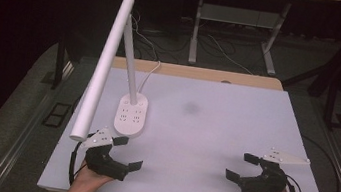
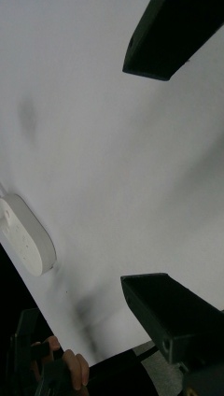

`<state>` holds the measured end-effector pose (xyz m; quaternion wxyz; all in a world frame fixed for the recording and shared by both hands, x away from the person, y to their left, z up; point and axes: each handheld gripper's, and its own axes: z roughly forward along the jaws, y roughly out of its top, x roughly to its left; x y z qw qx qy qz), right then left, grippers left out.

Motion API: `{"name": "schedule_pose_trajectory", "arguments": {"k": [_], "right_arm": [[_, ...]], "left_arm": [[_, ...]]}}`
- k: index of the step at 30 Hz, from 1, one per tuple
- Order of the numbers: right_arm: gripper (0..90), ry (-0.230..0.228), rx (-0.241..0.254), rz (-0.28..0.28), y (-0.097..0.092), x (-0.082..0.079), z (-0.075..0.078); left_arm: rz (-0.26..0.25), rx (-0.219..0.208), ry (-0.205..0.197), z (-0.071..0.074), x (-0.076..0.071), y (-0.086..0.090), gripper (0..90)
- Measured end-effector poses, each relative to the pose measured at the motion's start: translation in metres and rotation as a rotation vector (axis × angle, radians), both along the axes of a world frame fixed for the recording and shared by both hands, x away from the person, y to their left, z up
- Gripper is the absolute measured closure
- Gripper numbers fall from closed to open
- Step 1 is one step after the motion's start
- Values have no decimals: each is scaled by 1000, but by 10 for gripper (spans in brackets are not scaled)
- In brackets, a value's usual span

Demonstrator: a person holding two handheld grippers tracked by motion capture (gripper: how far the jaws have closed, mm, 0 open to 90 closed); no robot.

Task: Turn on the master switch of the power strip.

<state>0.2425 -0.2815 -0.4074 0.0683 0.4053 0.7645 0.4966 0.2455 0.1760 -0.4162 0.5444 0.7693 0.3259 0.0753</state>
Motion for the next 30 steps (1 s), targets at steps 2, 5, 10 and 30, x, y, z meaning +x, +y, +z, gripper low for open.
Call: {"name": "schedule_pose_trajectory", "arguments": {"k": [2,5,10,30], "right_arm": [[3,2,1,-1,-1,0,0],[3,1,-2,-1,-1,0,-1],[3,16,-3,1,-2,0,-3],[3,28,-13,12,-4,0,-4]], "left_arm": [[-1,0,2,0,0,0,0],[1,-6,3,1,-1,0,0],[5,-5,5,2,-1,2,0],[8,-1,16,6,5,2,0]]}}
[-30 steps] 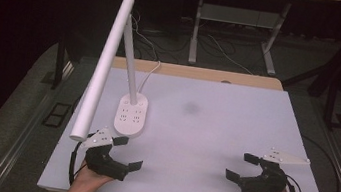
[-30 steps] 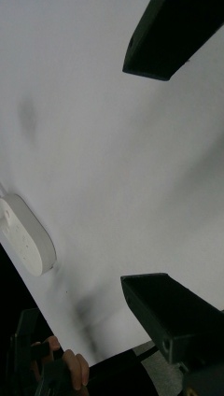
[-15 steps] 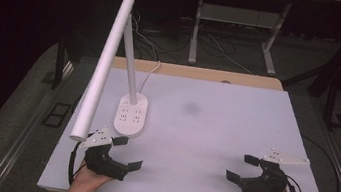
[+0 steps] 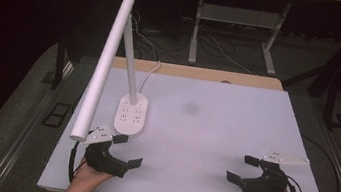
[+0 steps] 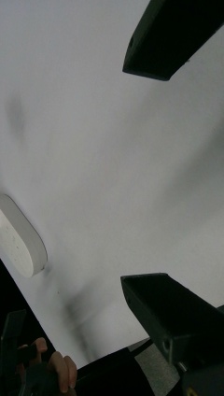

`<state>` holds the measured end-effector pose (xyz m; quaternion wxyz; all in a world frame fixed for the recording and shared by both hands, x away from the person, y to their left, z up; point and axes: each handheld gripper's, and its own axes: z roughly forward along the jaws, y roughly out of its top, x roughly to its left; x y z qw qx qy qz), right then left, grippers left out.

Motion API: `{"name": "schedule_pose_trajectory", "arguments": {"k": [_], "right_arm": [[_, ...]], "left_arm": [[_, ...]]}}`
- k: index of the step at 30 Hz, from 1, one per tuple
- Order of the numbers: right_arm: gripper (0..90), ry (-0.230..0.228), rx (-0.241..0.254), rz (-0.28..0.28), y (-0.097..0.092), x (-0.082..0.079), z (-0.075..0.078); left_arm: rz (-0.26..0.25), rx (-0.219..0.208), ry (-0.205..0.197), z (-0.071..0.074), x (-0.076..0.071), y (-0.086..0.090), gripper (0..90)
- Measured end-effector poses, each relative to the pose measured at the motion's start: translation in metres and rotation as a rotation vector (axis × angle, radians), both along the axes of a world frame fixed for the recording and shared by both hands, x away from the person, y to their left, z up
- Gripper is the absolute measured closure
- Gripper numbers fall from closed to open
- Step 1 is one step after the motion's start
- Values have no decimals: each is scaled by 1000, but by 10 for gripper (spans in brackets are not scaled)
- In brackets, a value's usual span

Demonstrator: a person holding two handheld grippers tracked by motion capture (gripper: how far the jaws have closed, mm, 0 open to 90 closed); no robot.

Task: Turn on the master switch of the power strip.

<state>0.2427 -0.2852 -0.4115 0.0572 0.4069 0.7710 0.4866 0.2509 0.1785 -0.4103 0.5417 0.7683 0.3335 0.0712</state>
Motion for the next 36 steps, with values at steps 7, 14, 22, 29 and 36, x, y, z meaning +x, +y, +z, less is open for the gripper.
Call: {"name": "schedule_pose_trajectory", "arguments": {"k": [7,14,22,29,36], "right_arm": [[3,4,3,-5,-2,0,0],[3,7,5,-13,-3,0,0],[3,4,0,-15,-4,0,0],[3,10,-2,-17,-4,0,0],[3,8,-4,-18,-4,0,-1]], "left_arm": [[2,6,16,4,4,6,0],[12,-9,50,5,8,14,0],[14,-3,71,8,13,20,0],[25,2,79,12,20,27,2],[27,18,83,17,26,32,2]]}}
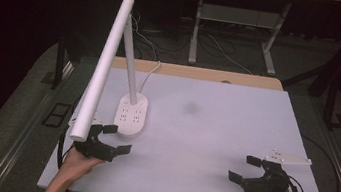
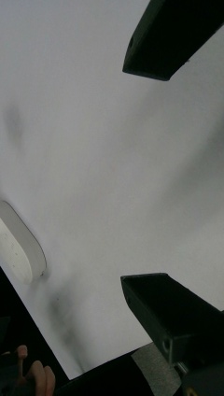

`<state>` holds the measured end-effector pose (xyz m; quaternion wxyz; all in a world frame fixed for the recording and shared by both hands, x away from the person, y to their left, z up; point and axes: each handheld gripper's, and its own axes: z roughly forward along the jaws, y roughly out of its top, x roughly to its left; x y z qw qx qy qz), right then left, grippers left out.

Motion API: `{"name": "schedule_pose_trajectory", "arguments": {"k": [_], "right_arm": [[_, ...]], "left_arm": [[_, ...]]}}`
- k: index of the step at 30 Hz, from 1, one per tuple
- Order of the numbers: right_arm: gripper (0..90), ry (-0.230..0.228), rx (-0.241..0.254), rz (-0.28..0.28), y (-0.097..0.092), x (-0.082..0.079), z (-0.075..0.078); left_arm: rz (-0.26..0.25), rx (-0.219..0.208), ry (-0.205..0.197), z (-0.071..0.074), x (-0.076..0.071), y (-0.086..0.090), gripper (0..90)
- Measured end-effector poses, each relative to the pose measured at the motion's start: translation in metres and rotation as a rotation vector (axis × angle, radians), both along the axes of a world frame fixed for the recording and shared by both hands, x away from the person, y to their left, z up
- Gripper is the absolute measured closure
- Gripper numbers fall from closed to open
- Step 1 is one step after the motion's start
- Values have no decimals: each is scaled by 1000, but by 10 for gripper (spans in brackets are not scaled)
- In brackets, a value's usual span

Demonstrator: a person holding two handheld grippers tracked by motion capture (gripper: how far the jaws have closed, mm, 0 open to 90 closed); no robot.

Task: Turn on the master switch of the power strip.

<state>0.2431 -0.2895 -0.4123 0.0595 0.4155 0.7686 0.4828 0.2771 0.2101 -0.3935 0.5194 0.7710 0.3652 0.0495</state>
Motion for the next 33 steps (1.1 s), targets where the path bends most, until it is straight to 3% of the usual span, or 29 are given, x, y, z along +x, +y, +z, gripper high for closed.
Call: {"name": "schedule_pose_trajectory", "arguments": {"k": [33], "right_arm": [[3,-1,-8,-7,-1,0,-2]], "left_arm": [[28,24,18,19,31,22,22]]}}
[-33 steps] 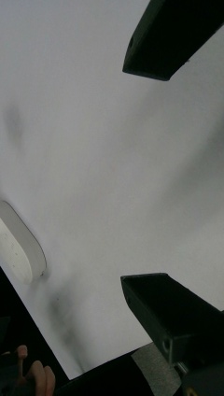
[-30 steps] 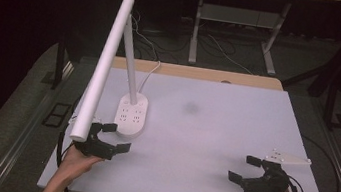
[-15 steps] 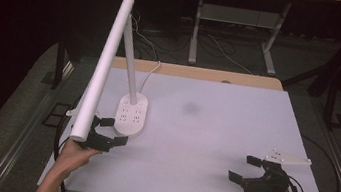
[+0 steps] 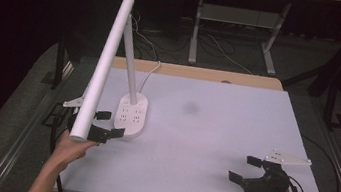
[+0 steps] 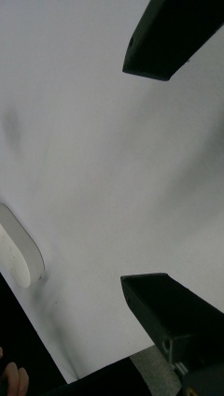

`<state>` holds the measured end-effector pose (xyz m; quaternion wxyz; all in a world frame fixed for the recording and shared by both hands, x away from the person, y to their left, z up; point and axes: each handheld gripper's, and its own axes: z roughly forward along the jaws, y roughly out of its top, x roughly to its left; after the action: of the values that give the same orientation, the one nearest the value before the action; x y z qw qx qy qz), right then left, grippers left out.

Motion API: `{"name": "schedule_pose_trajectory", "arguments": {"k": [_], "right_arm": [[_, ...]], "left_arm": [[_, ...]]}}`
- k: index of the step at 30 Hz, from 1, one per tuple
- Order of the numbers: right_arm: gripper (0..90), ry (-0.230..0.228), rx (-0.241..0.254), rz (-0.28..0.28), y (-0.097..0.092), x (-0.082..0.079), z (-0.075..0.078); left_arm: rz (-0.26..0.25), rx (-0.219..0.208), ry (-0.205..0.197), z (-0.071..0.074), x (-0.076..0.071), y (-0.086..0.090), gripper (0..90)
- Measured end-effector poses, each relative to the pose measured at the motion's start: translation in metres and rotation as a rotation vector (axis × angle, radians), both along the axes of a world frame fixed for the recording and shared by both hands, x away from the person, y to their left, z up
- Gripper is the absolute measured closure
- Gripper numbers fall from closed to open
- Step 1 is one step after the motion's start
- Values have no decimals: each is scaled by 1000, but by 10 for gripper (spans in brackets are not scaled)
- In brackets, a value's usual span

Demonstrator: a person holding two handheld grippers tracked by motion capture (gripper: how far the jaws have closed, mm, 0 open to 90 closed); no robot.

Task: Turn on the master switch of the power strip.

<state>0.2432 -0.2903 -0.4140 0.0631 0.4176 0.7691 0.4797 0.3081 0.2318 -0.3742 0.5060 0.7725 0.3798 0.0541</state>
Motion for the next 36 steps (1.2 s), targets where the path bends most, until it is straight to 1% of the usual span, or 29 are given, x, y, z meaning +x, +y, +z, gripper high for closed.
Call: {"name": "schedule_pose_trajectory", "arguments": {"k": [3,4,6,12,17,18,22,24,25,27,28,30,36], "right_arm": [[3,-4,-1,0,0,0,0],[3,-3,-2,0,0,0,0],[3,-3,-3,0,0,0,-1],[3,-2,-9,2,0,0,-1],[3,0,-11,2,-1,-1,-1],[3,8,-8,1,0,-1,-1],[3,7,-7,-1,0,-1,-1],[3,7,-7,-1,0,-1,-1],[3,-1,-10,1,0,0,-1],[3,6,-8,0,0,-1,-1],[3,6,-8,0,0,-1,-1],[3,5,-9,0,-1,-1,-1],[3,8,-10,0,-1,-1,-1]], "left_arm": [[5,0,3,2,2,1,25],[3,10,2,3,3,2,26],[9,5,4,4,5,3,26],[20,10,10,6,11,6,30],[28,23,15,8,17,9,34],[33,23,16,8,18,9,35],[40,31,18,10,23,12,39],[48,29,21,11,26,13,41],[51,30,21,12,28,14,43],[58,29,22,13,30,15,45],[53,29,19,14,32,16,46],[56,15,22,14,34,18,50],[70,24,35,12,43,22,62]]}}
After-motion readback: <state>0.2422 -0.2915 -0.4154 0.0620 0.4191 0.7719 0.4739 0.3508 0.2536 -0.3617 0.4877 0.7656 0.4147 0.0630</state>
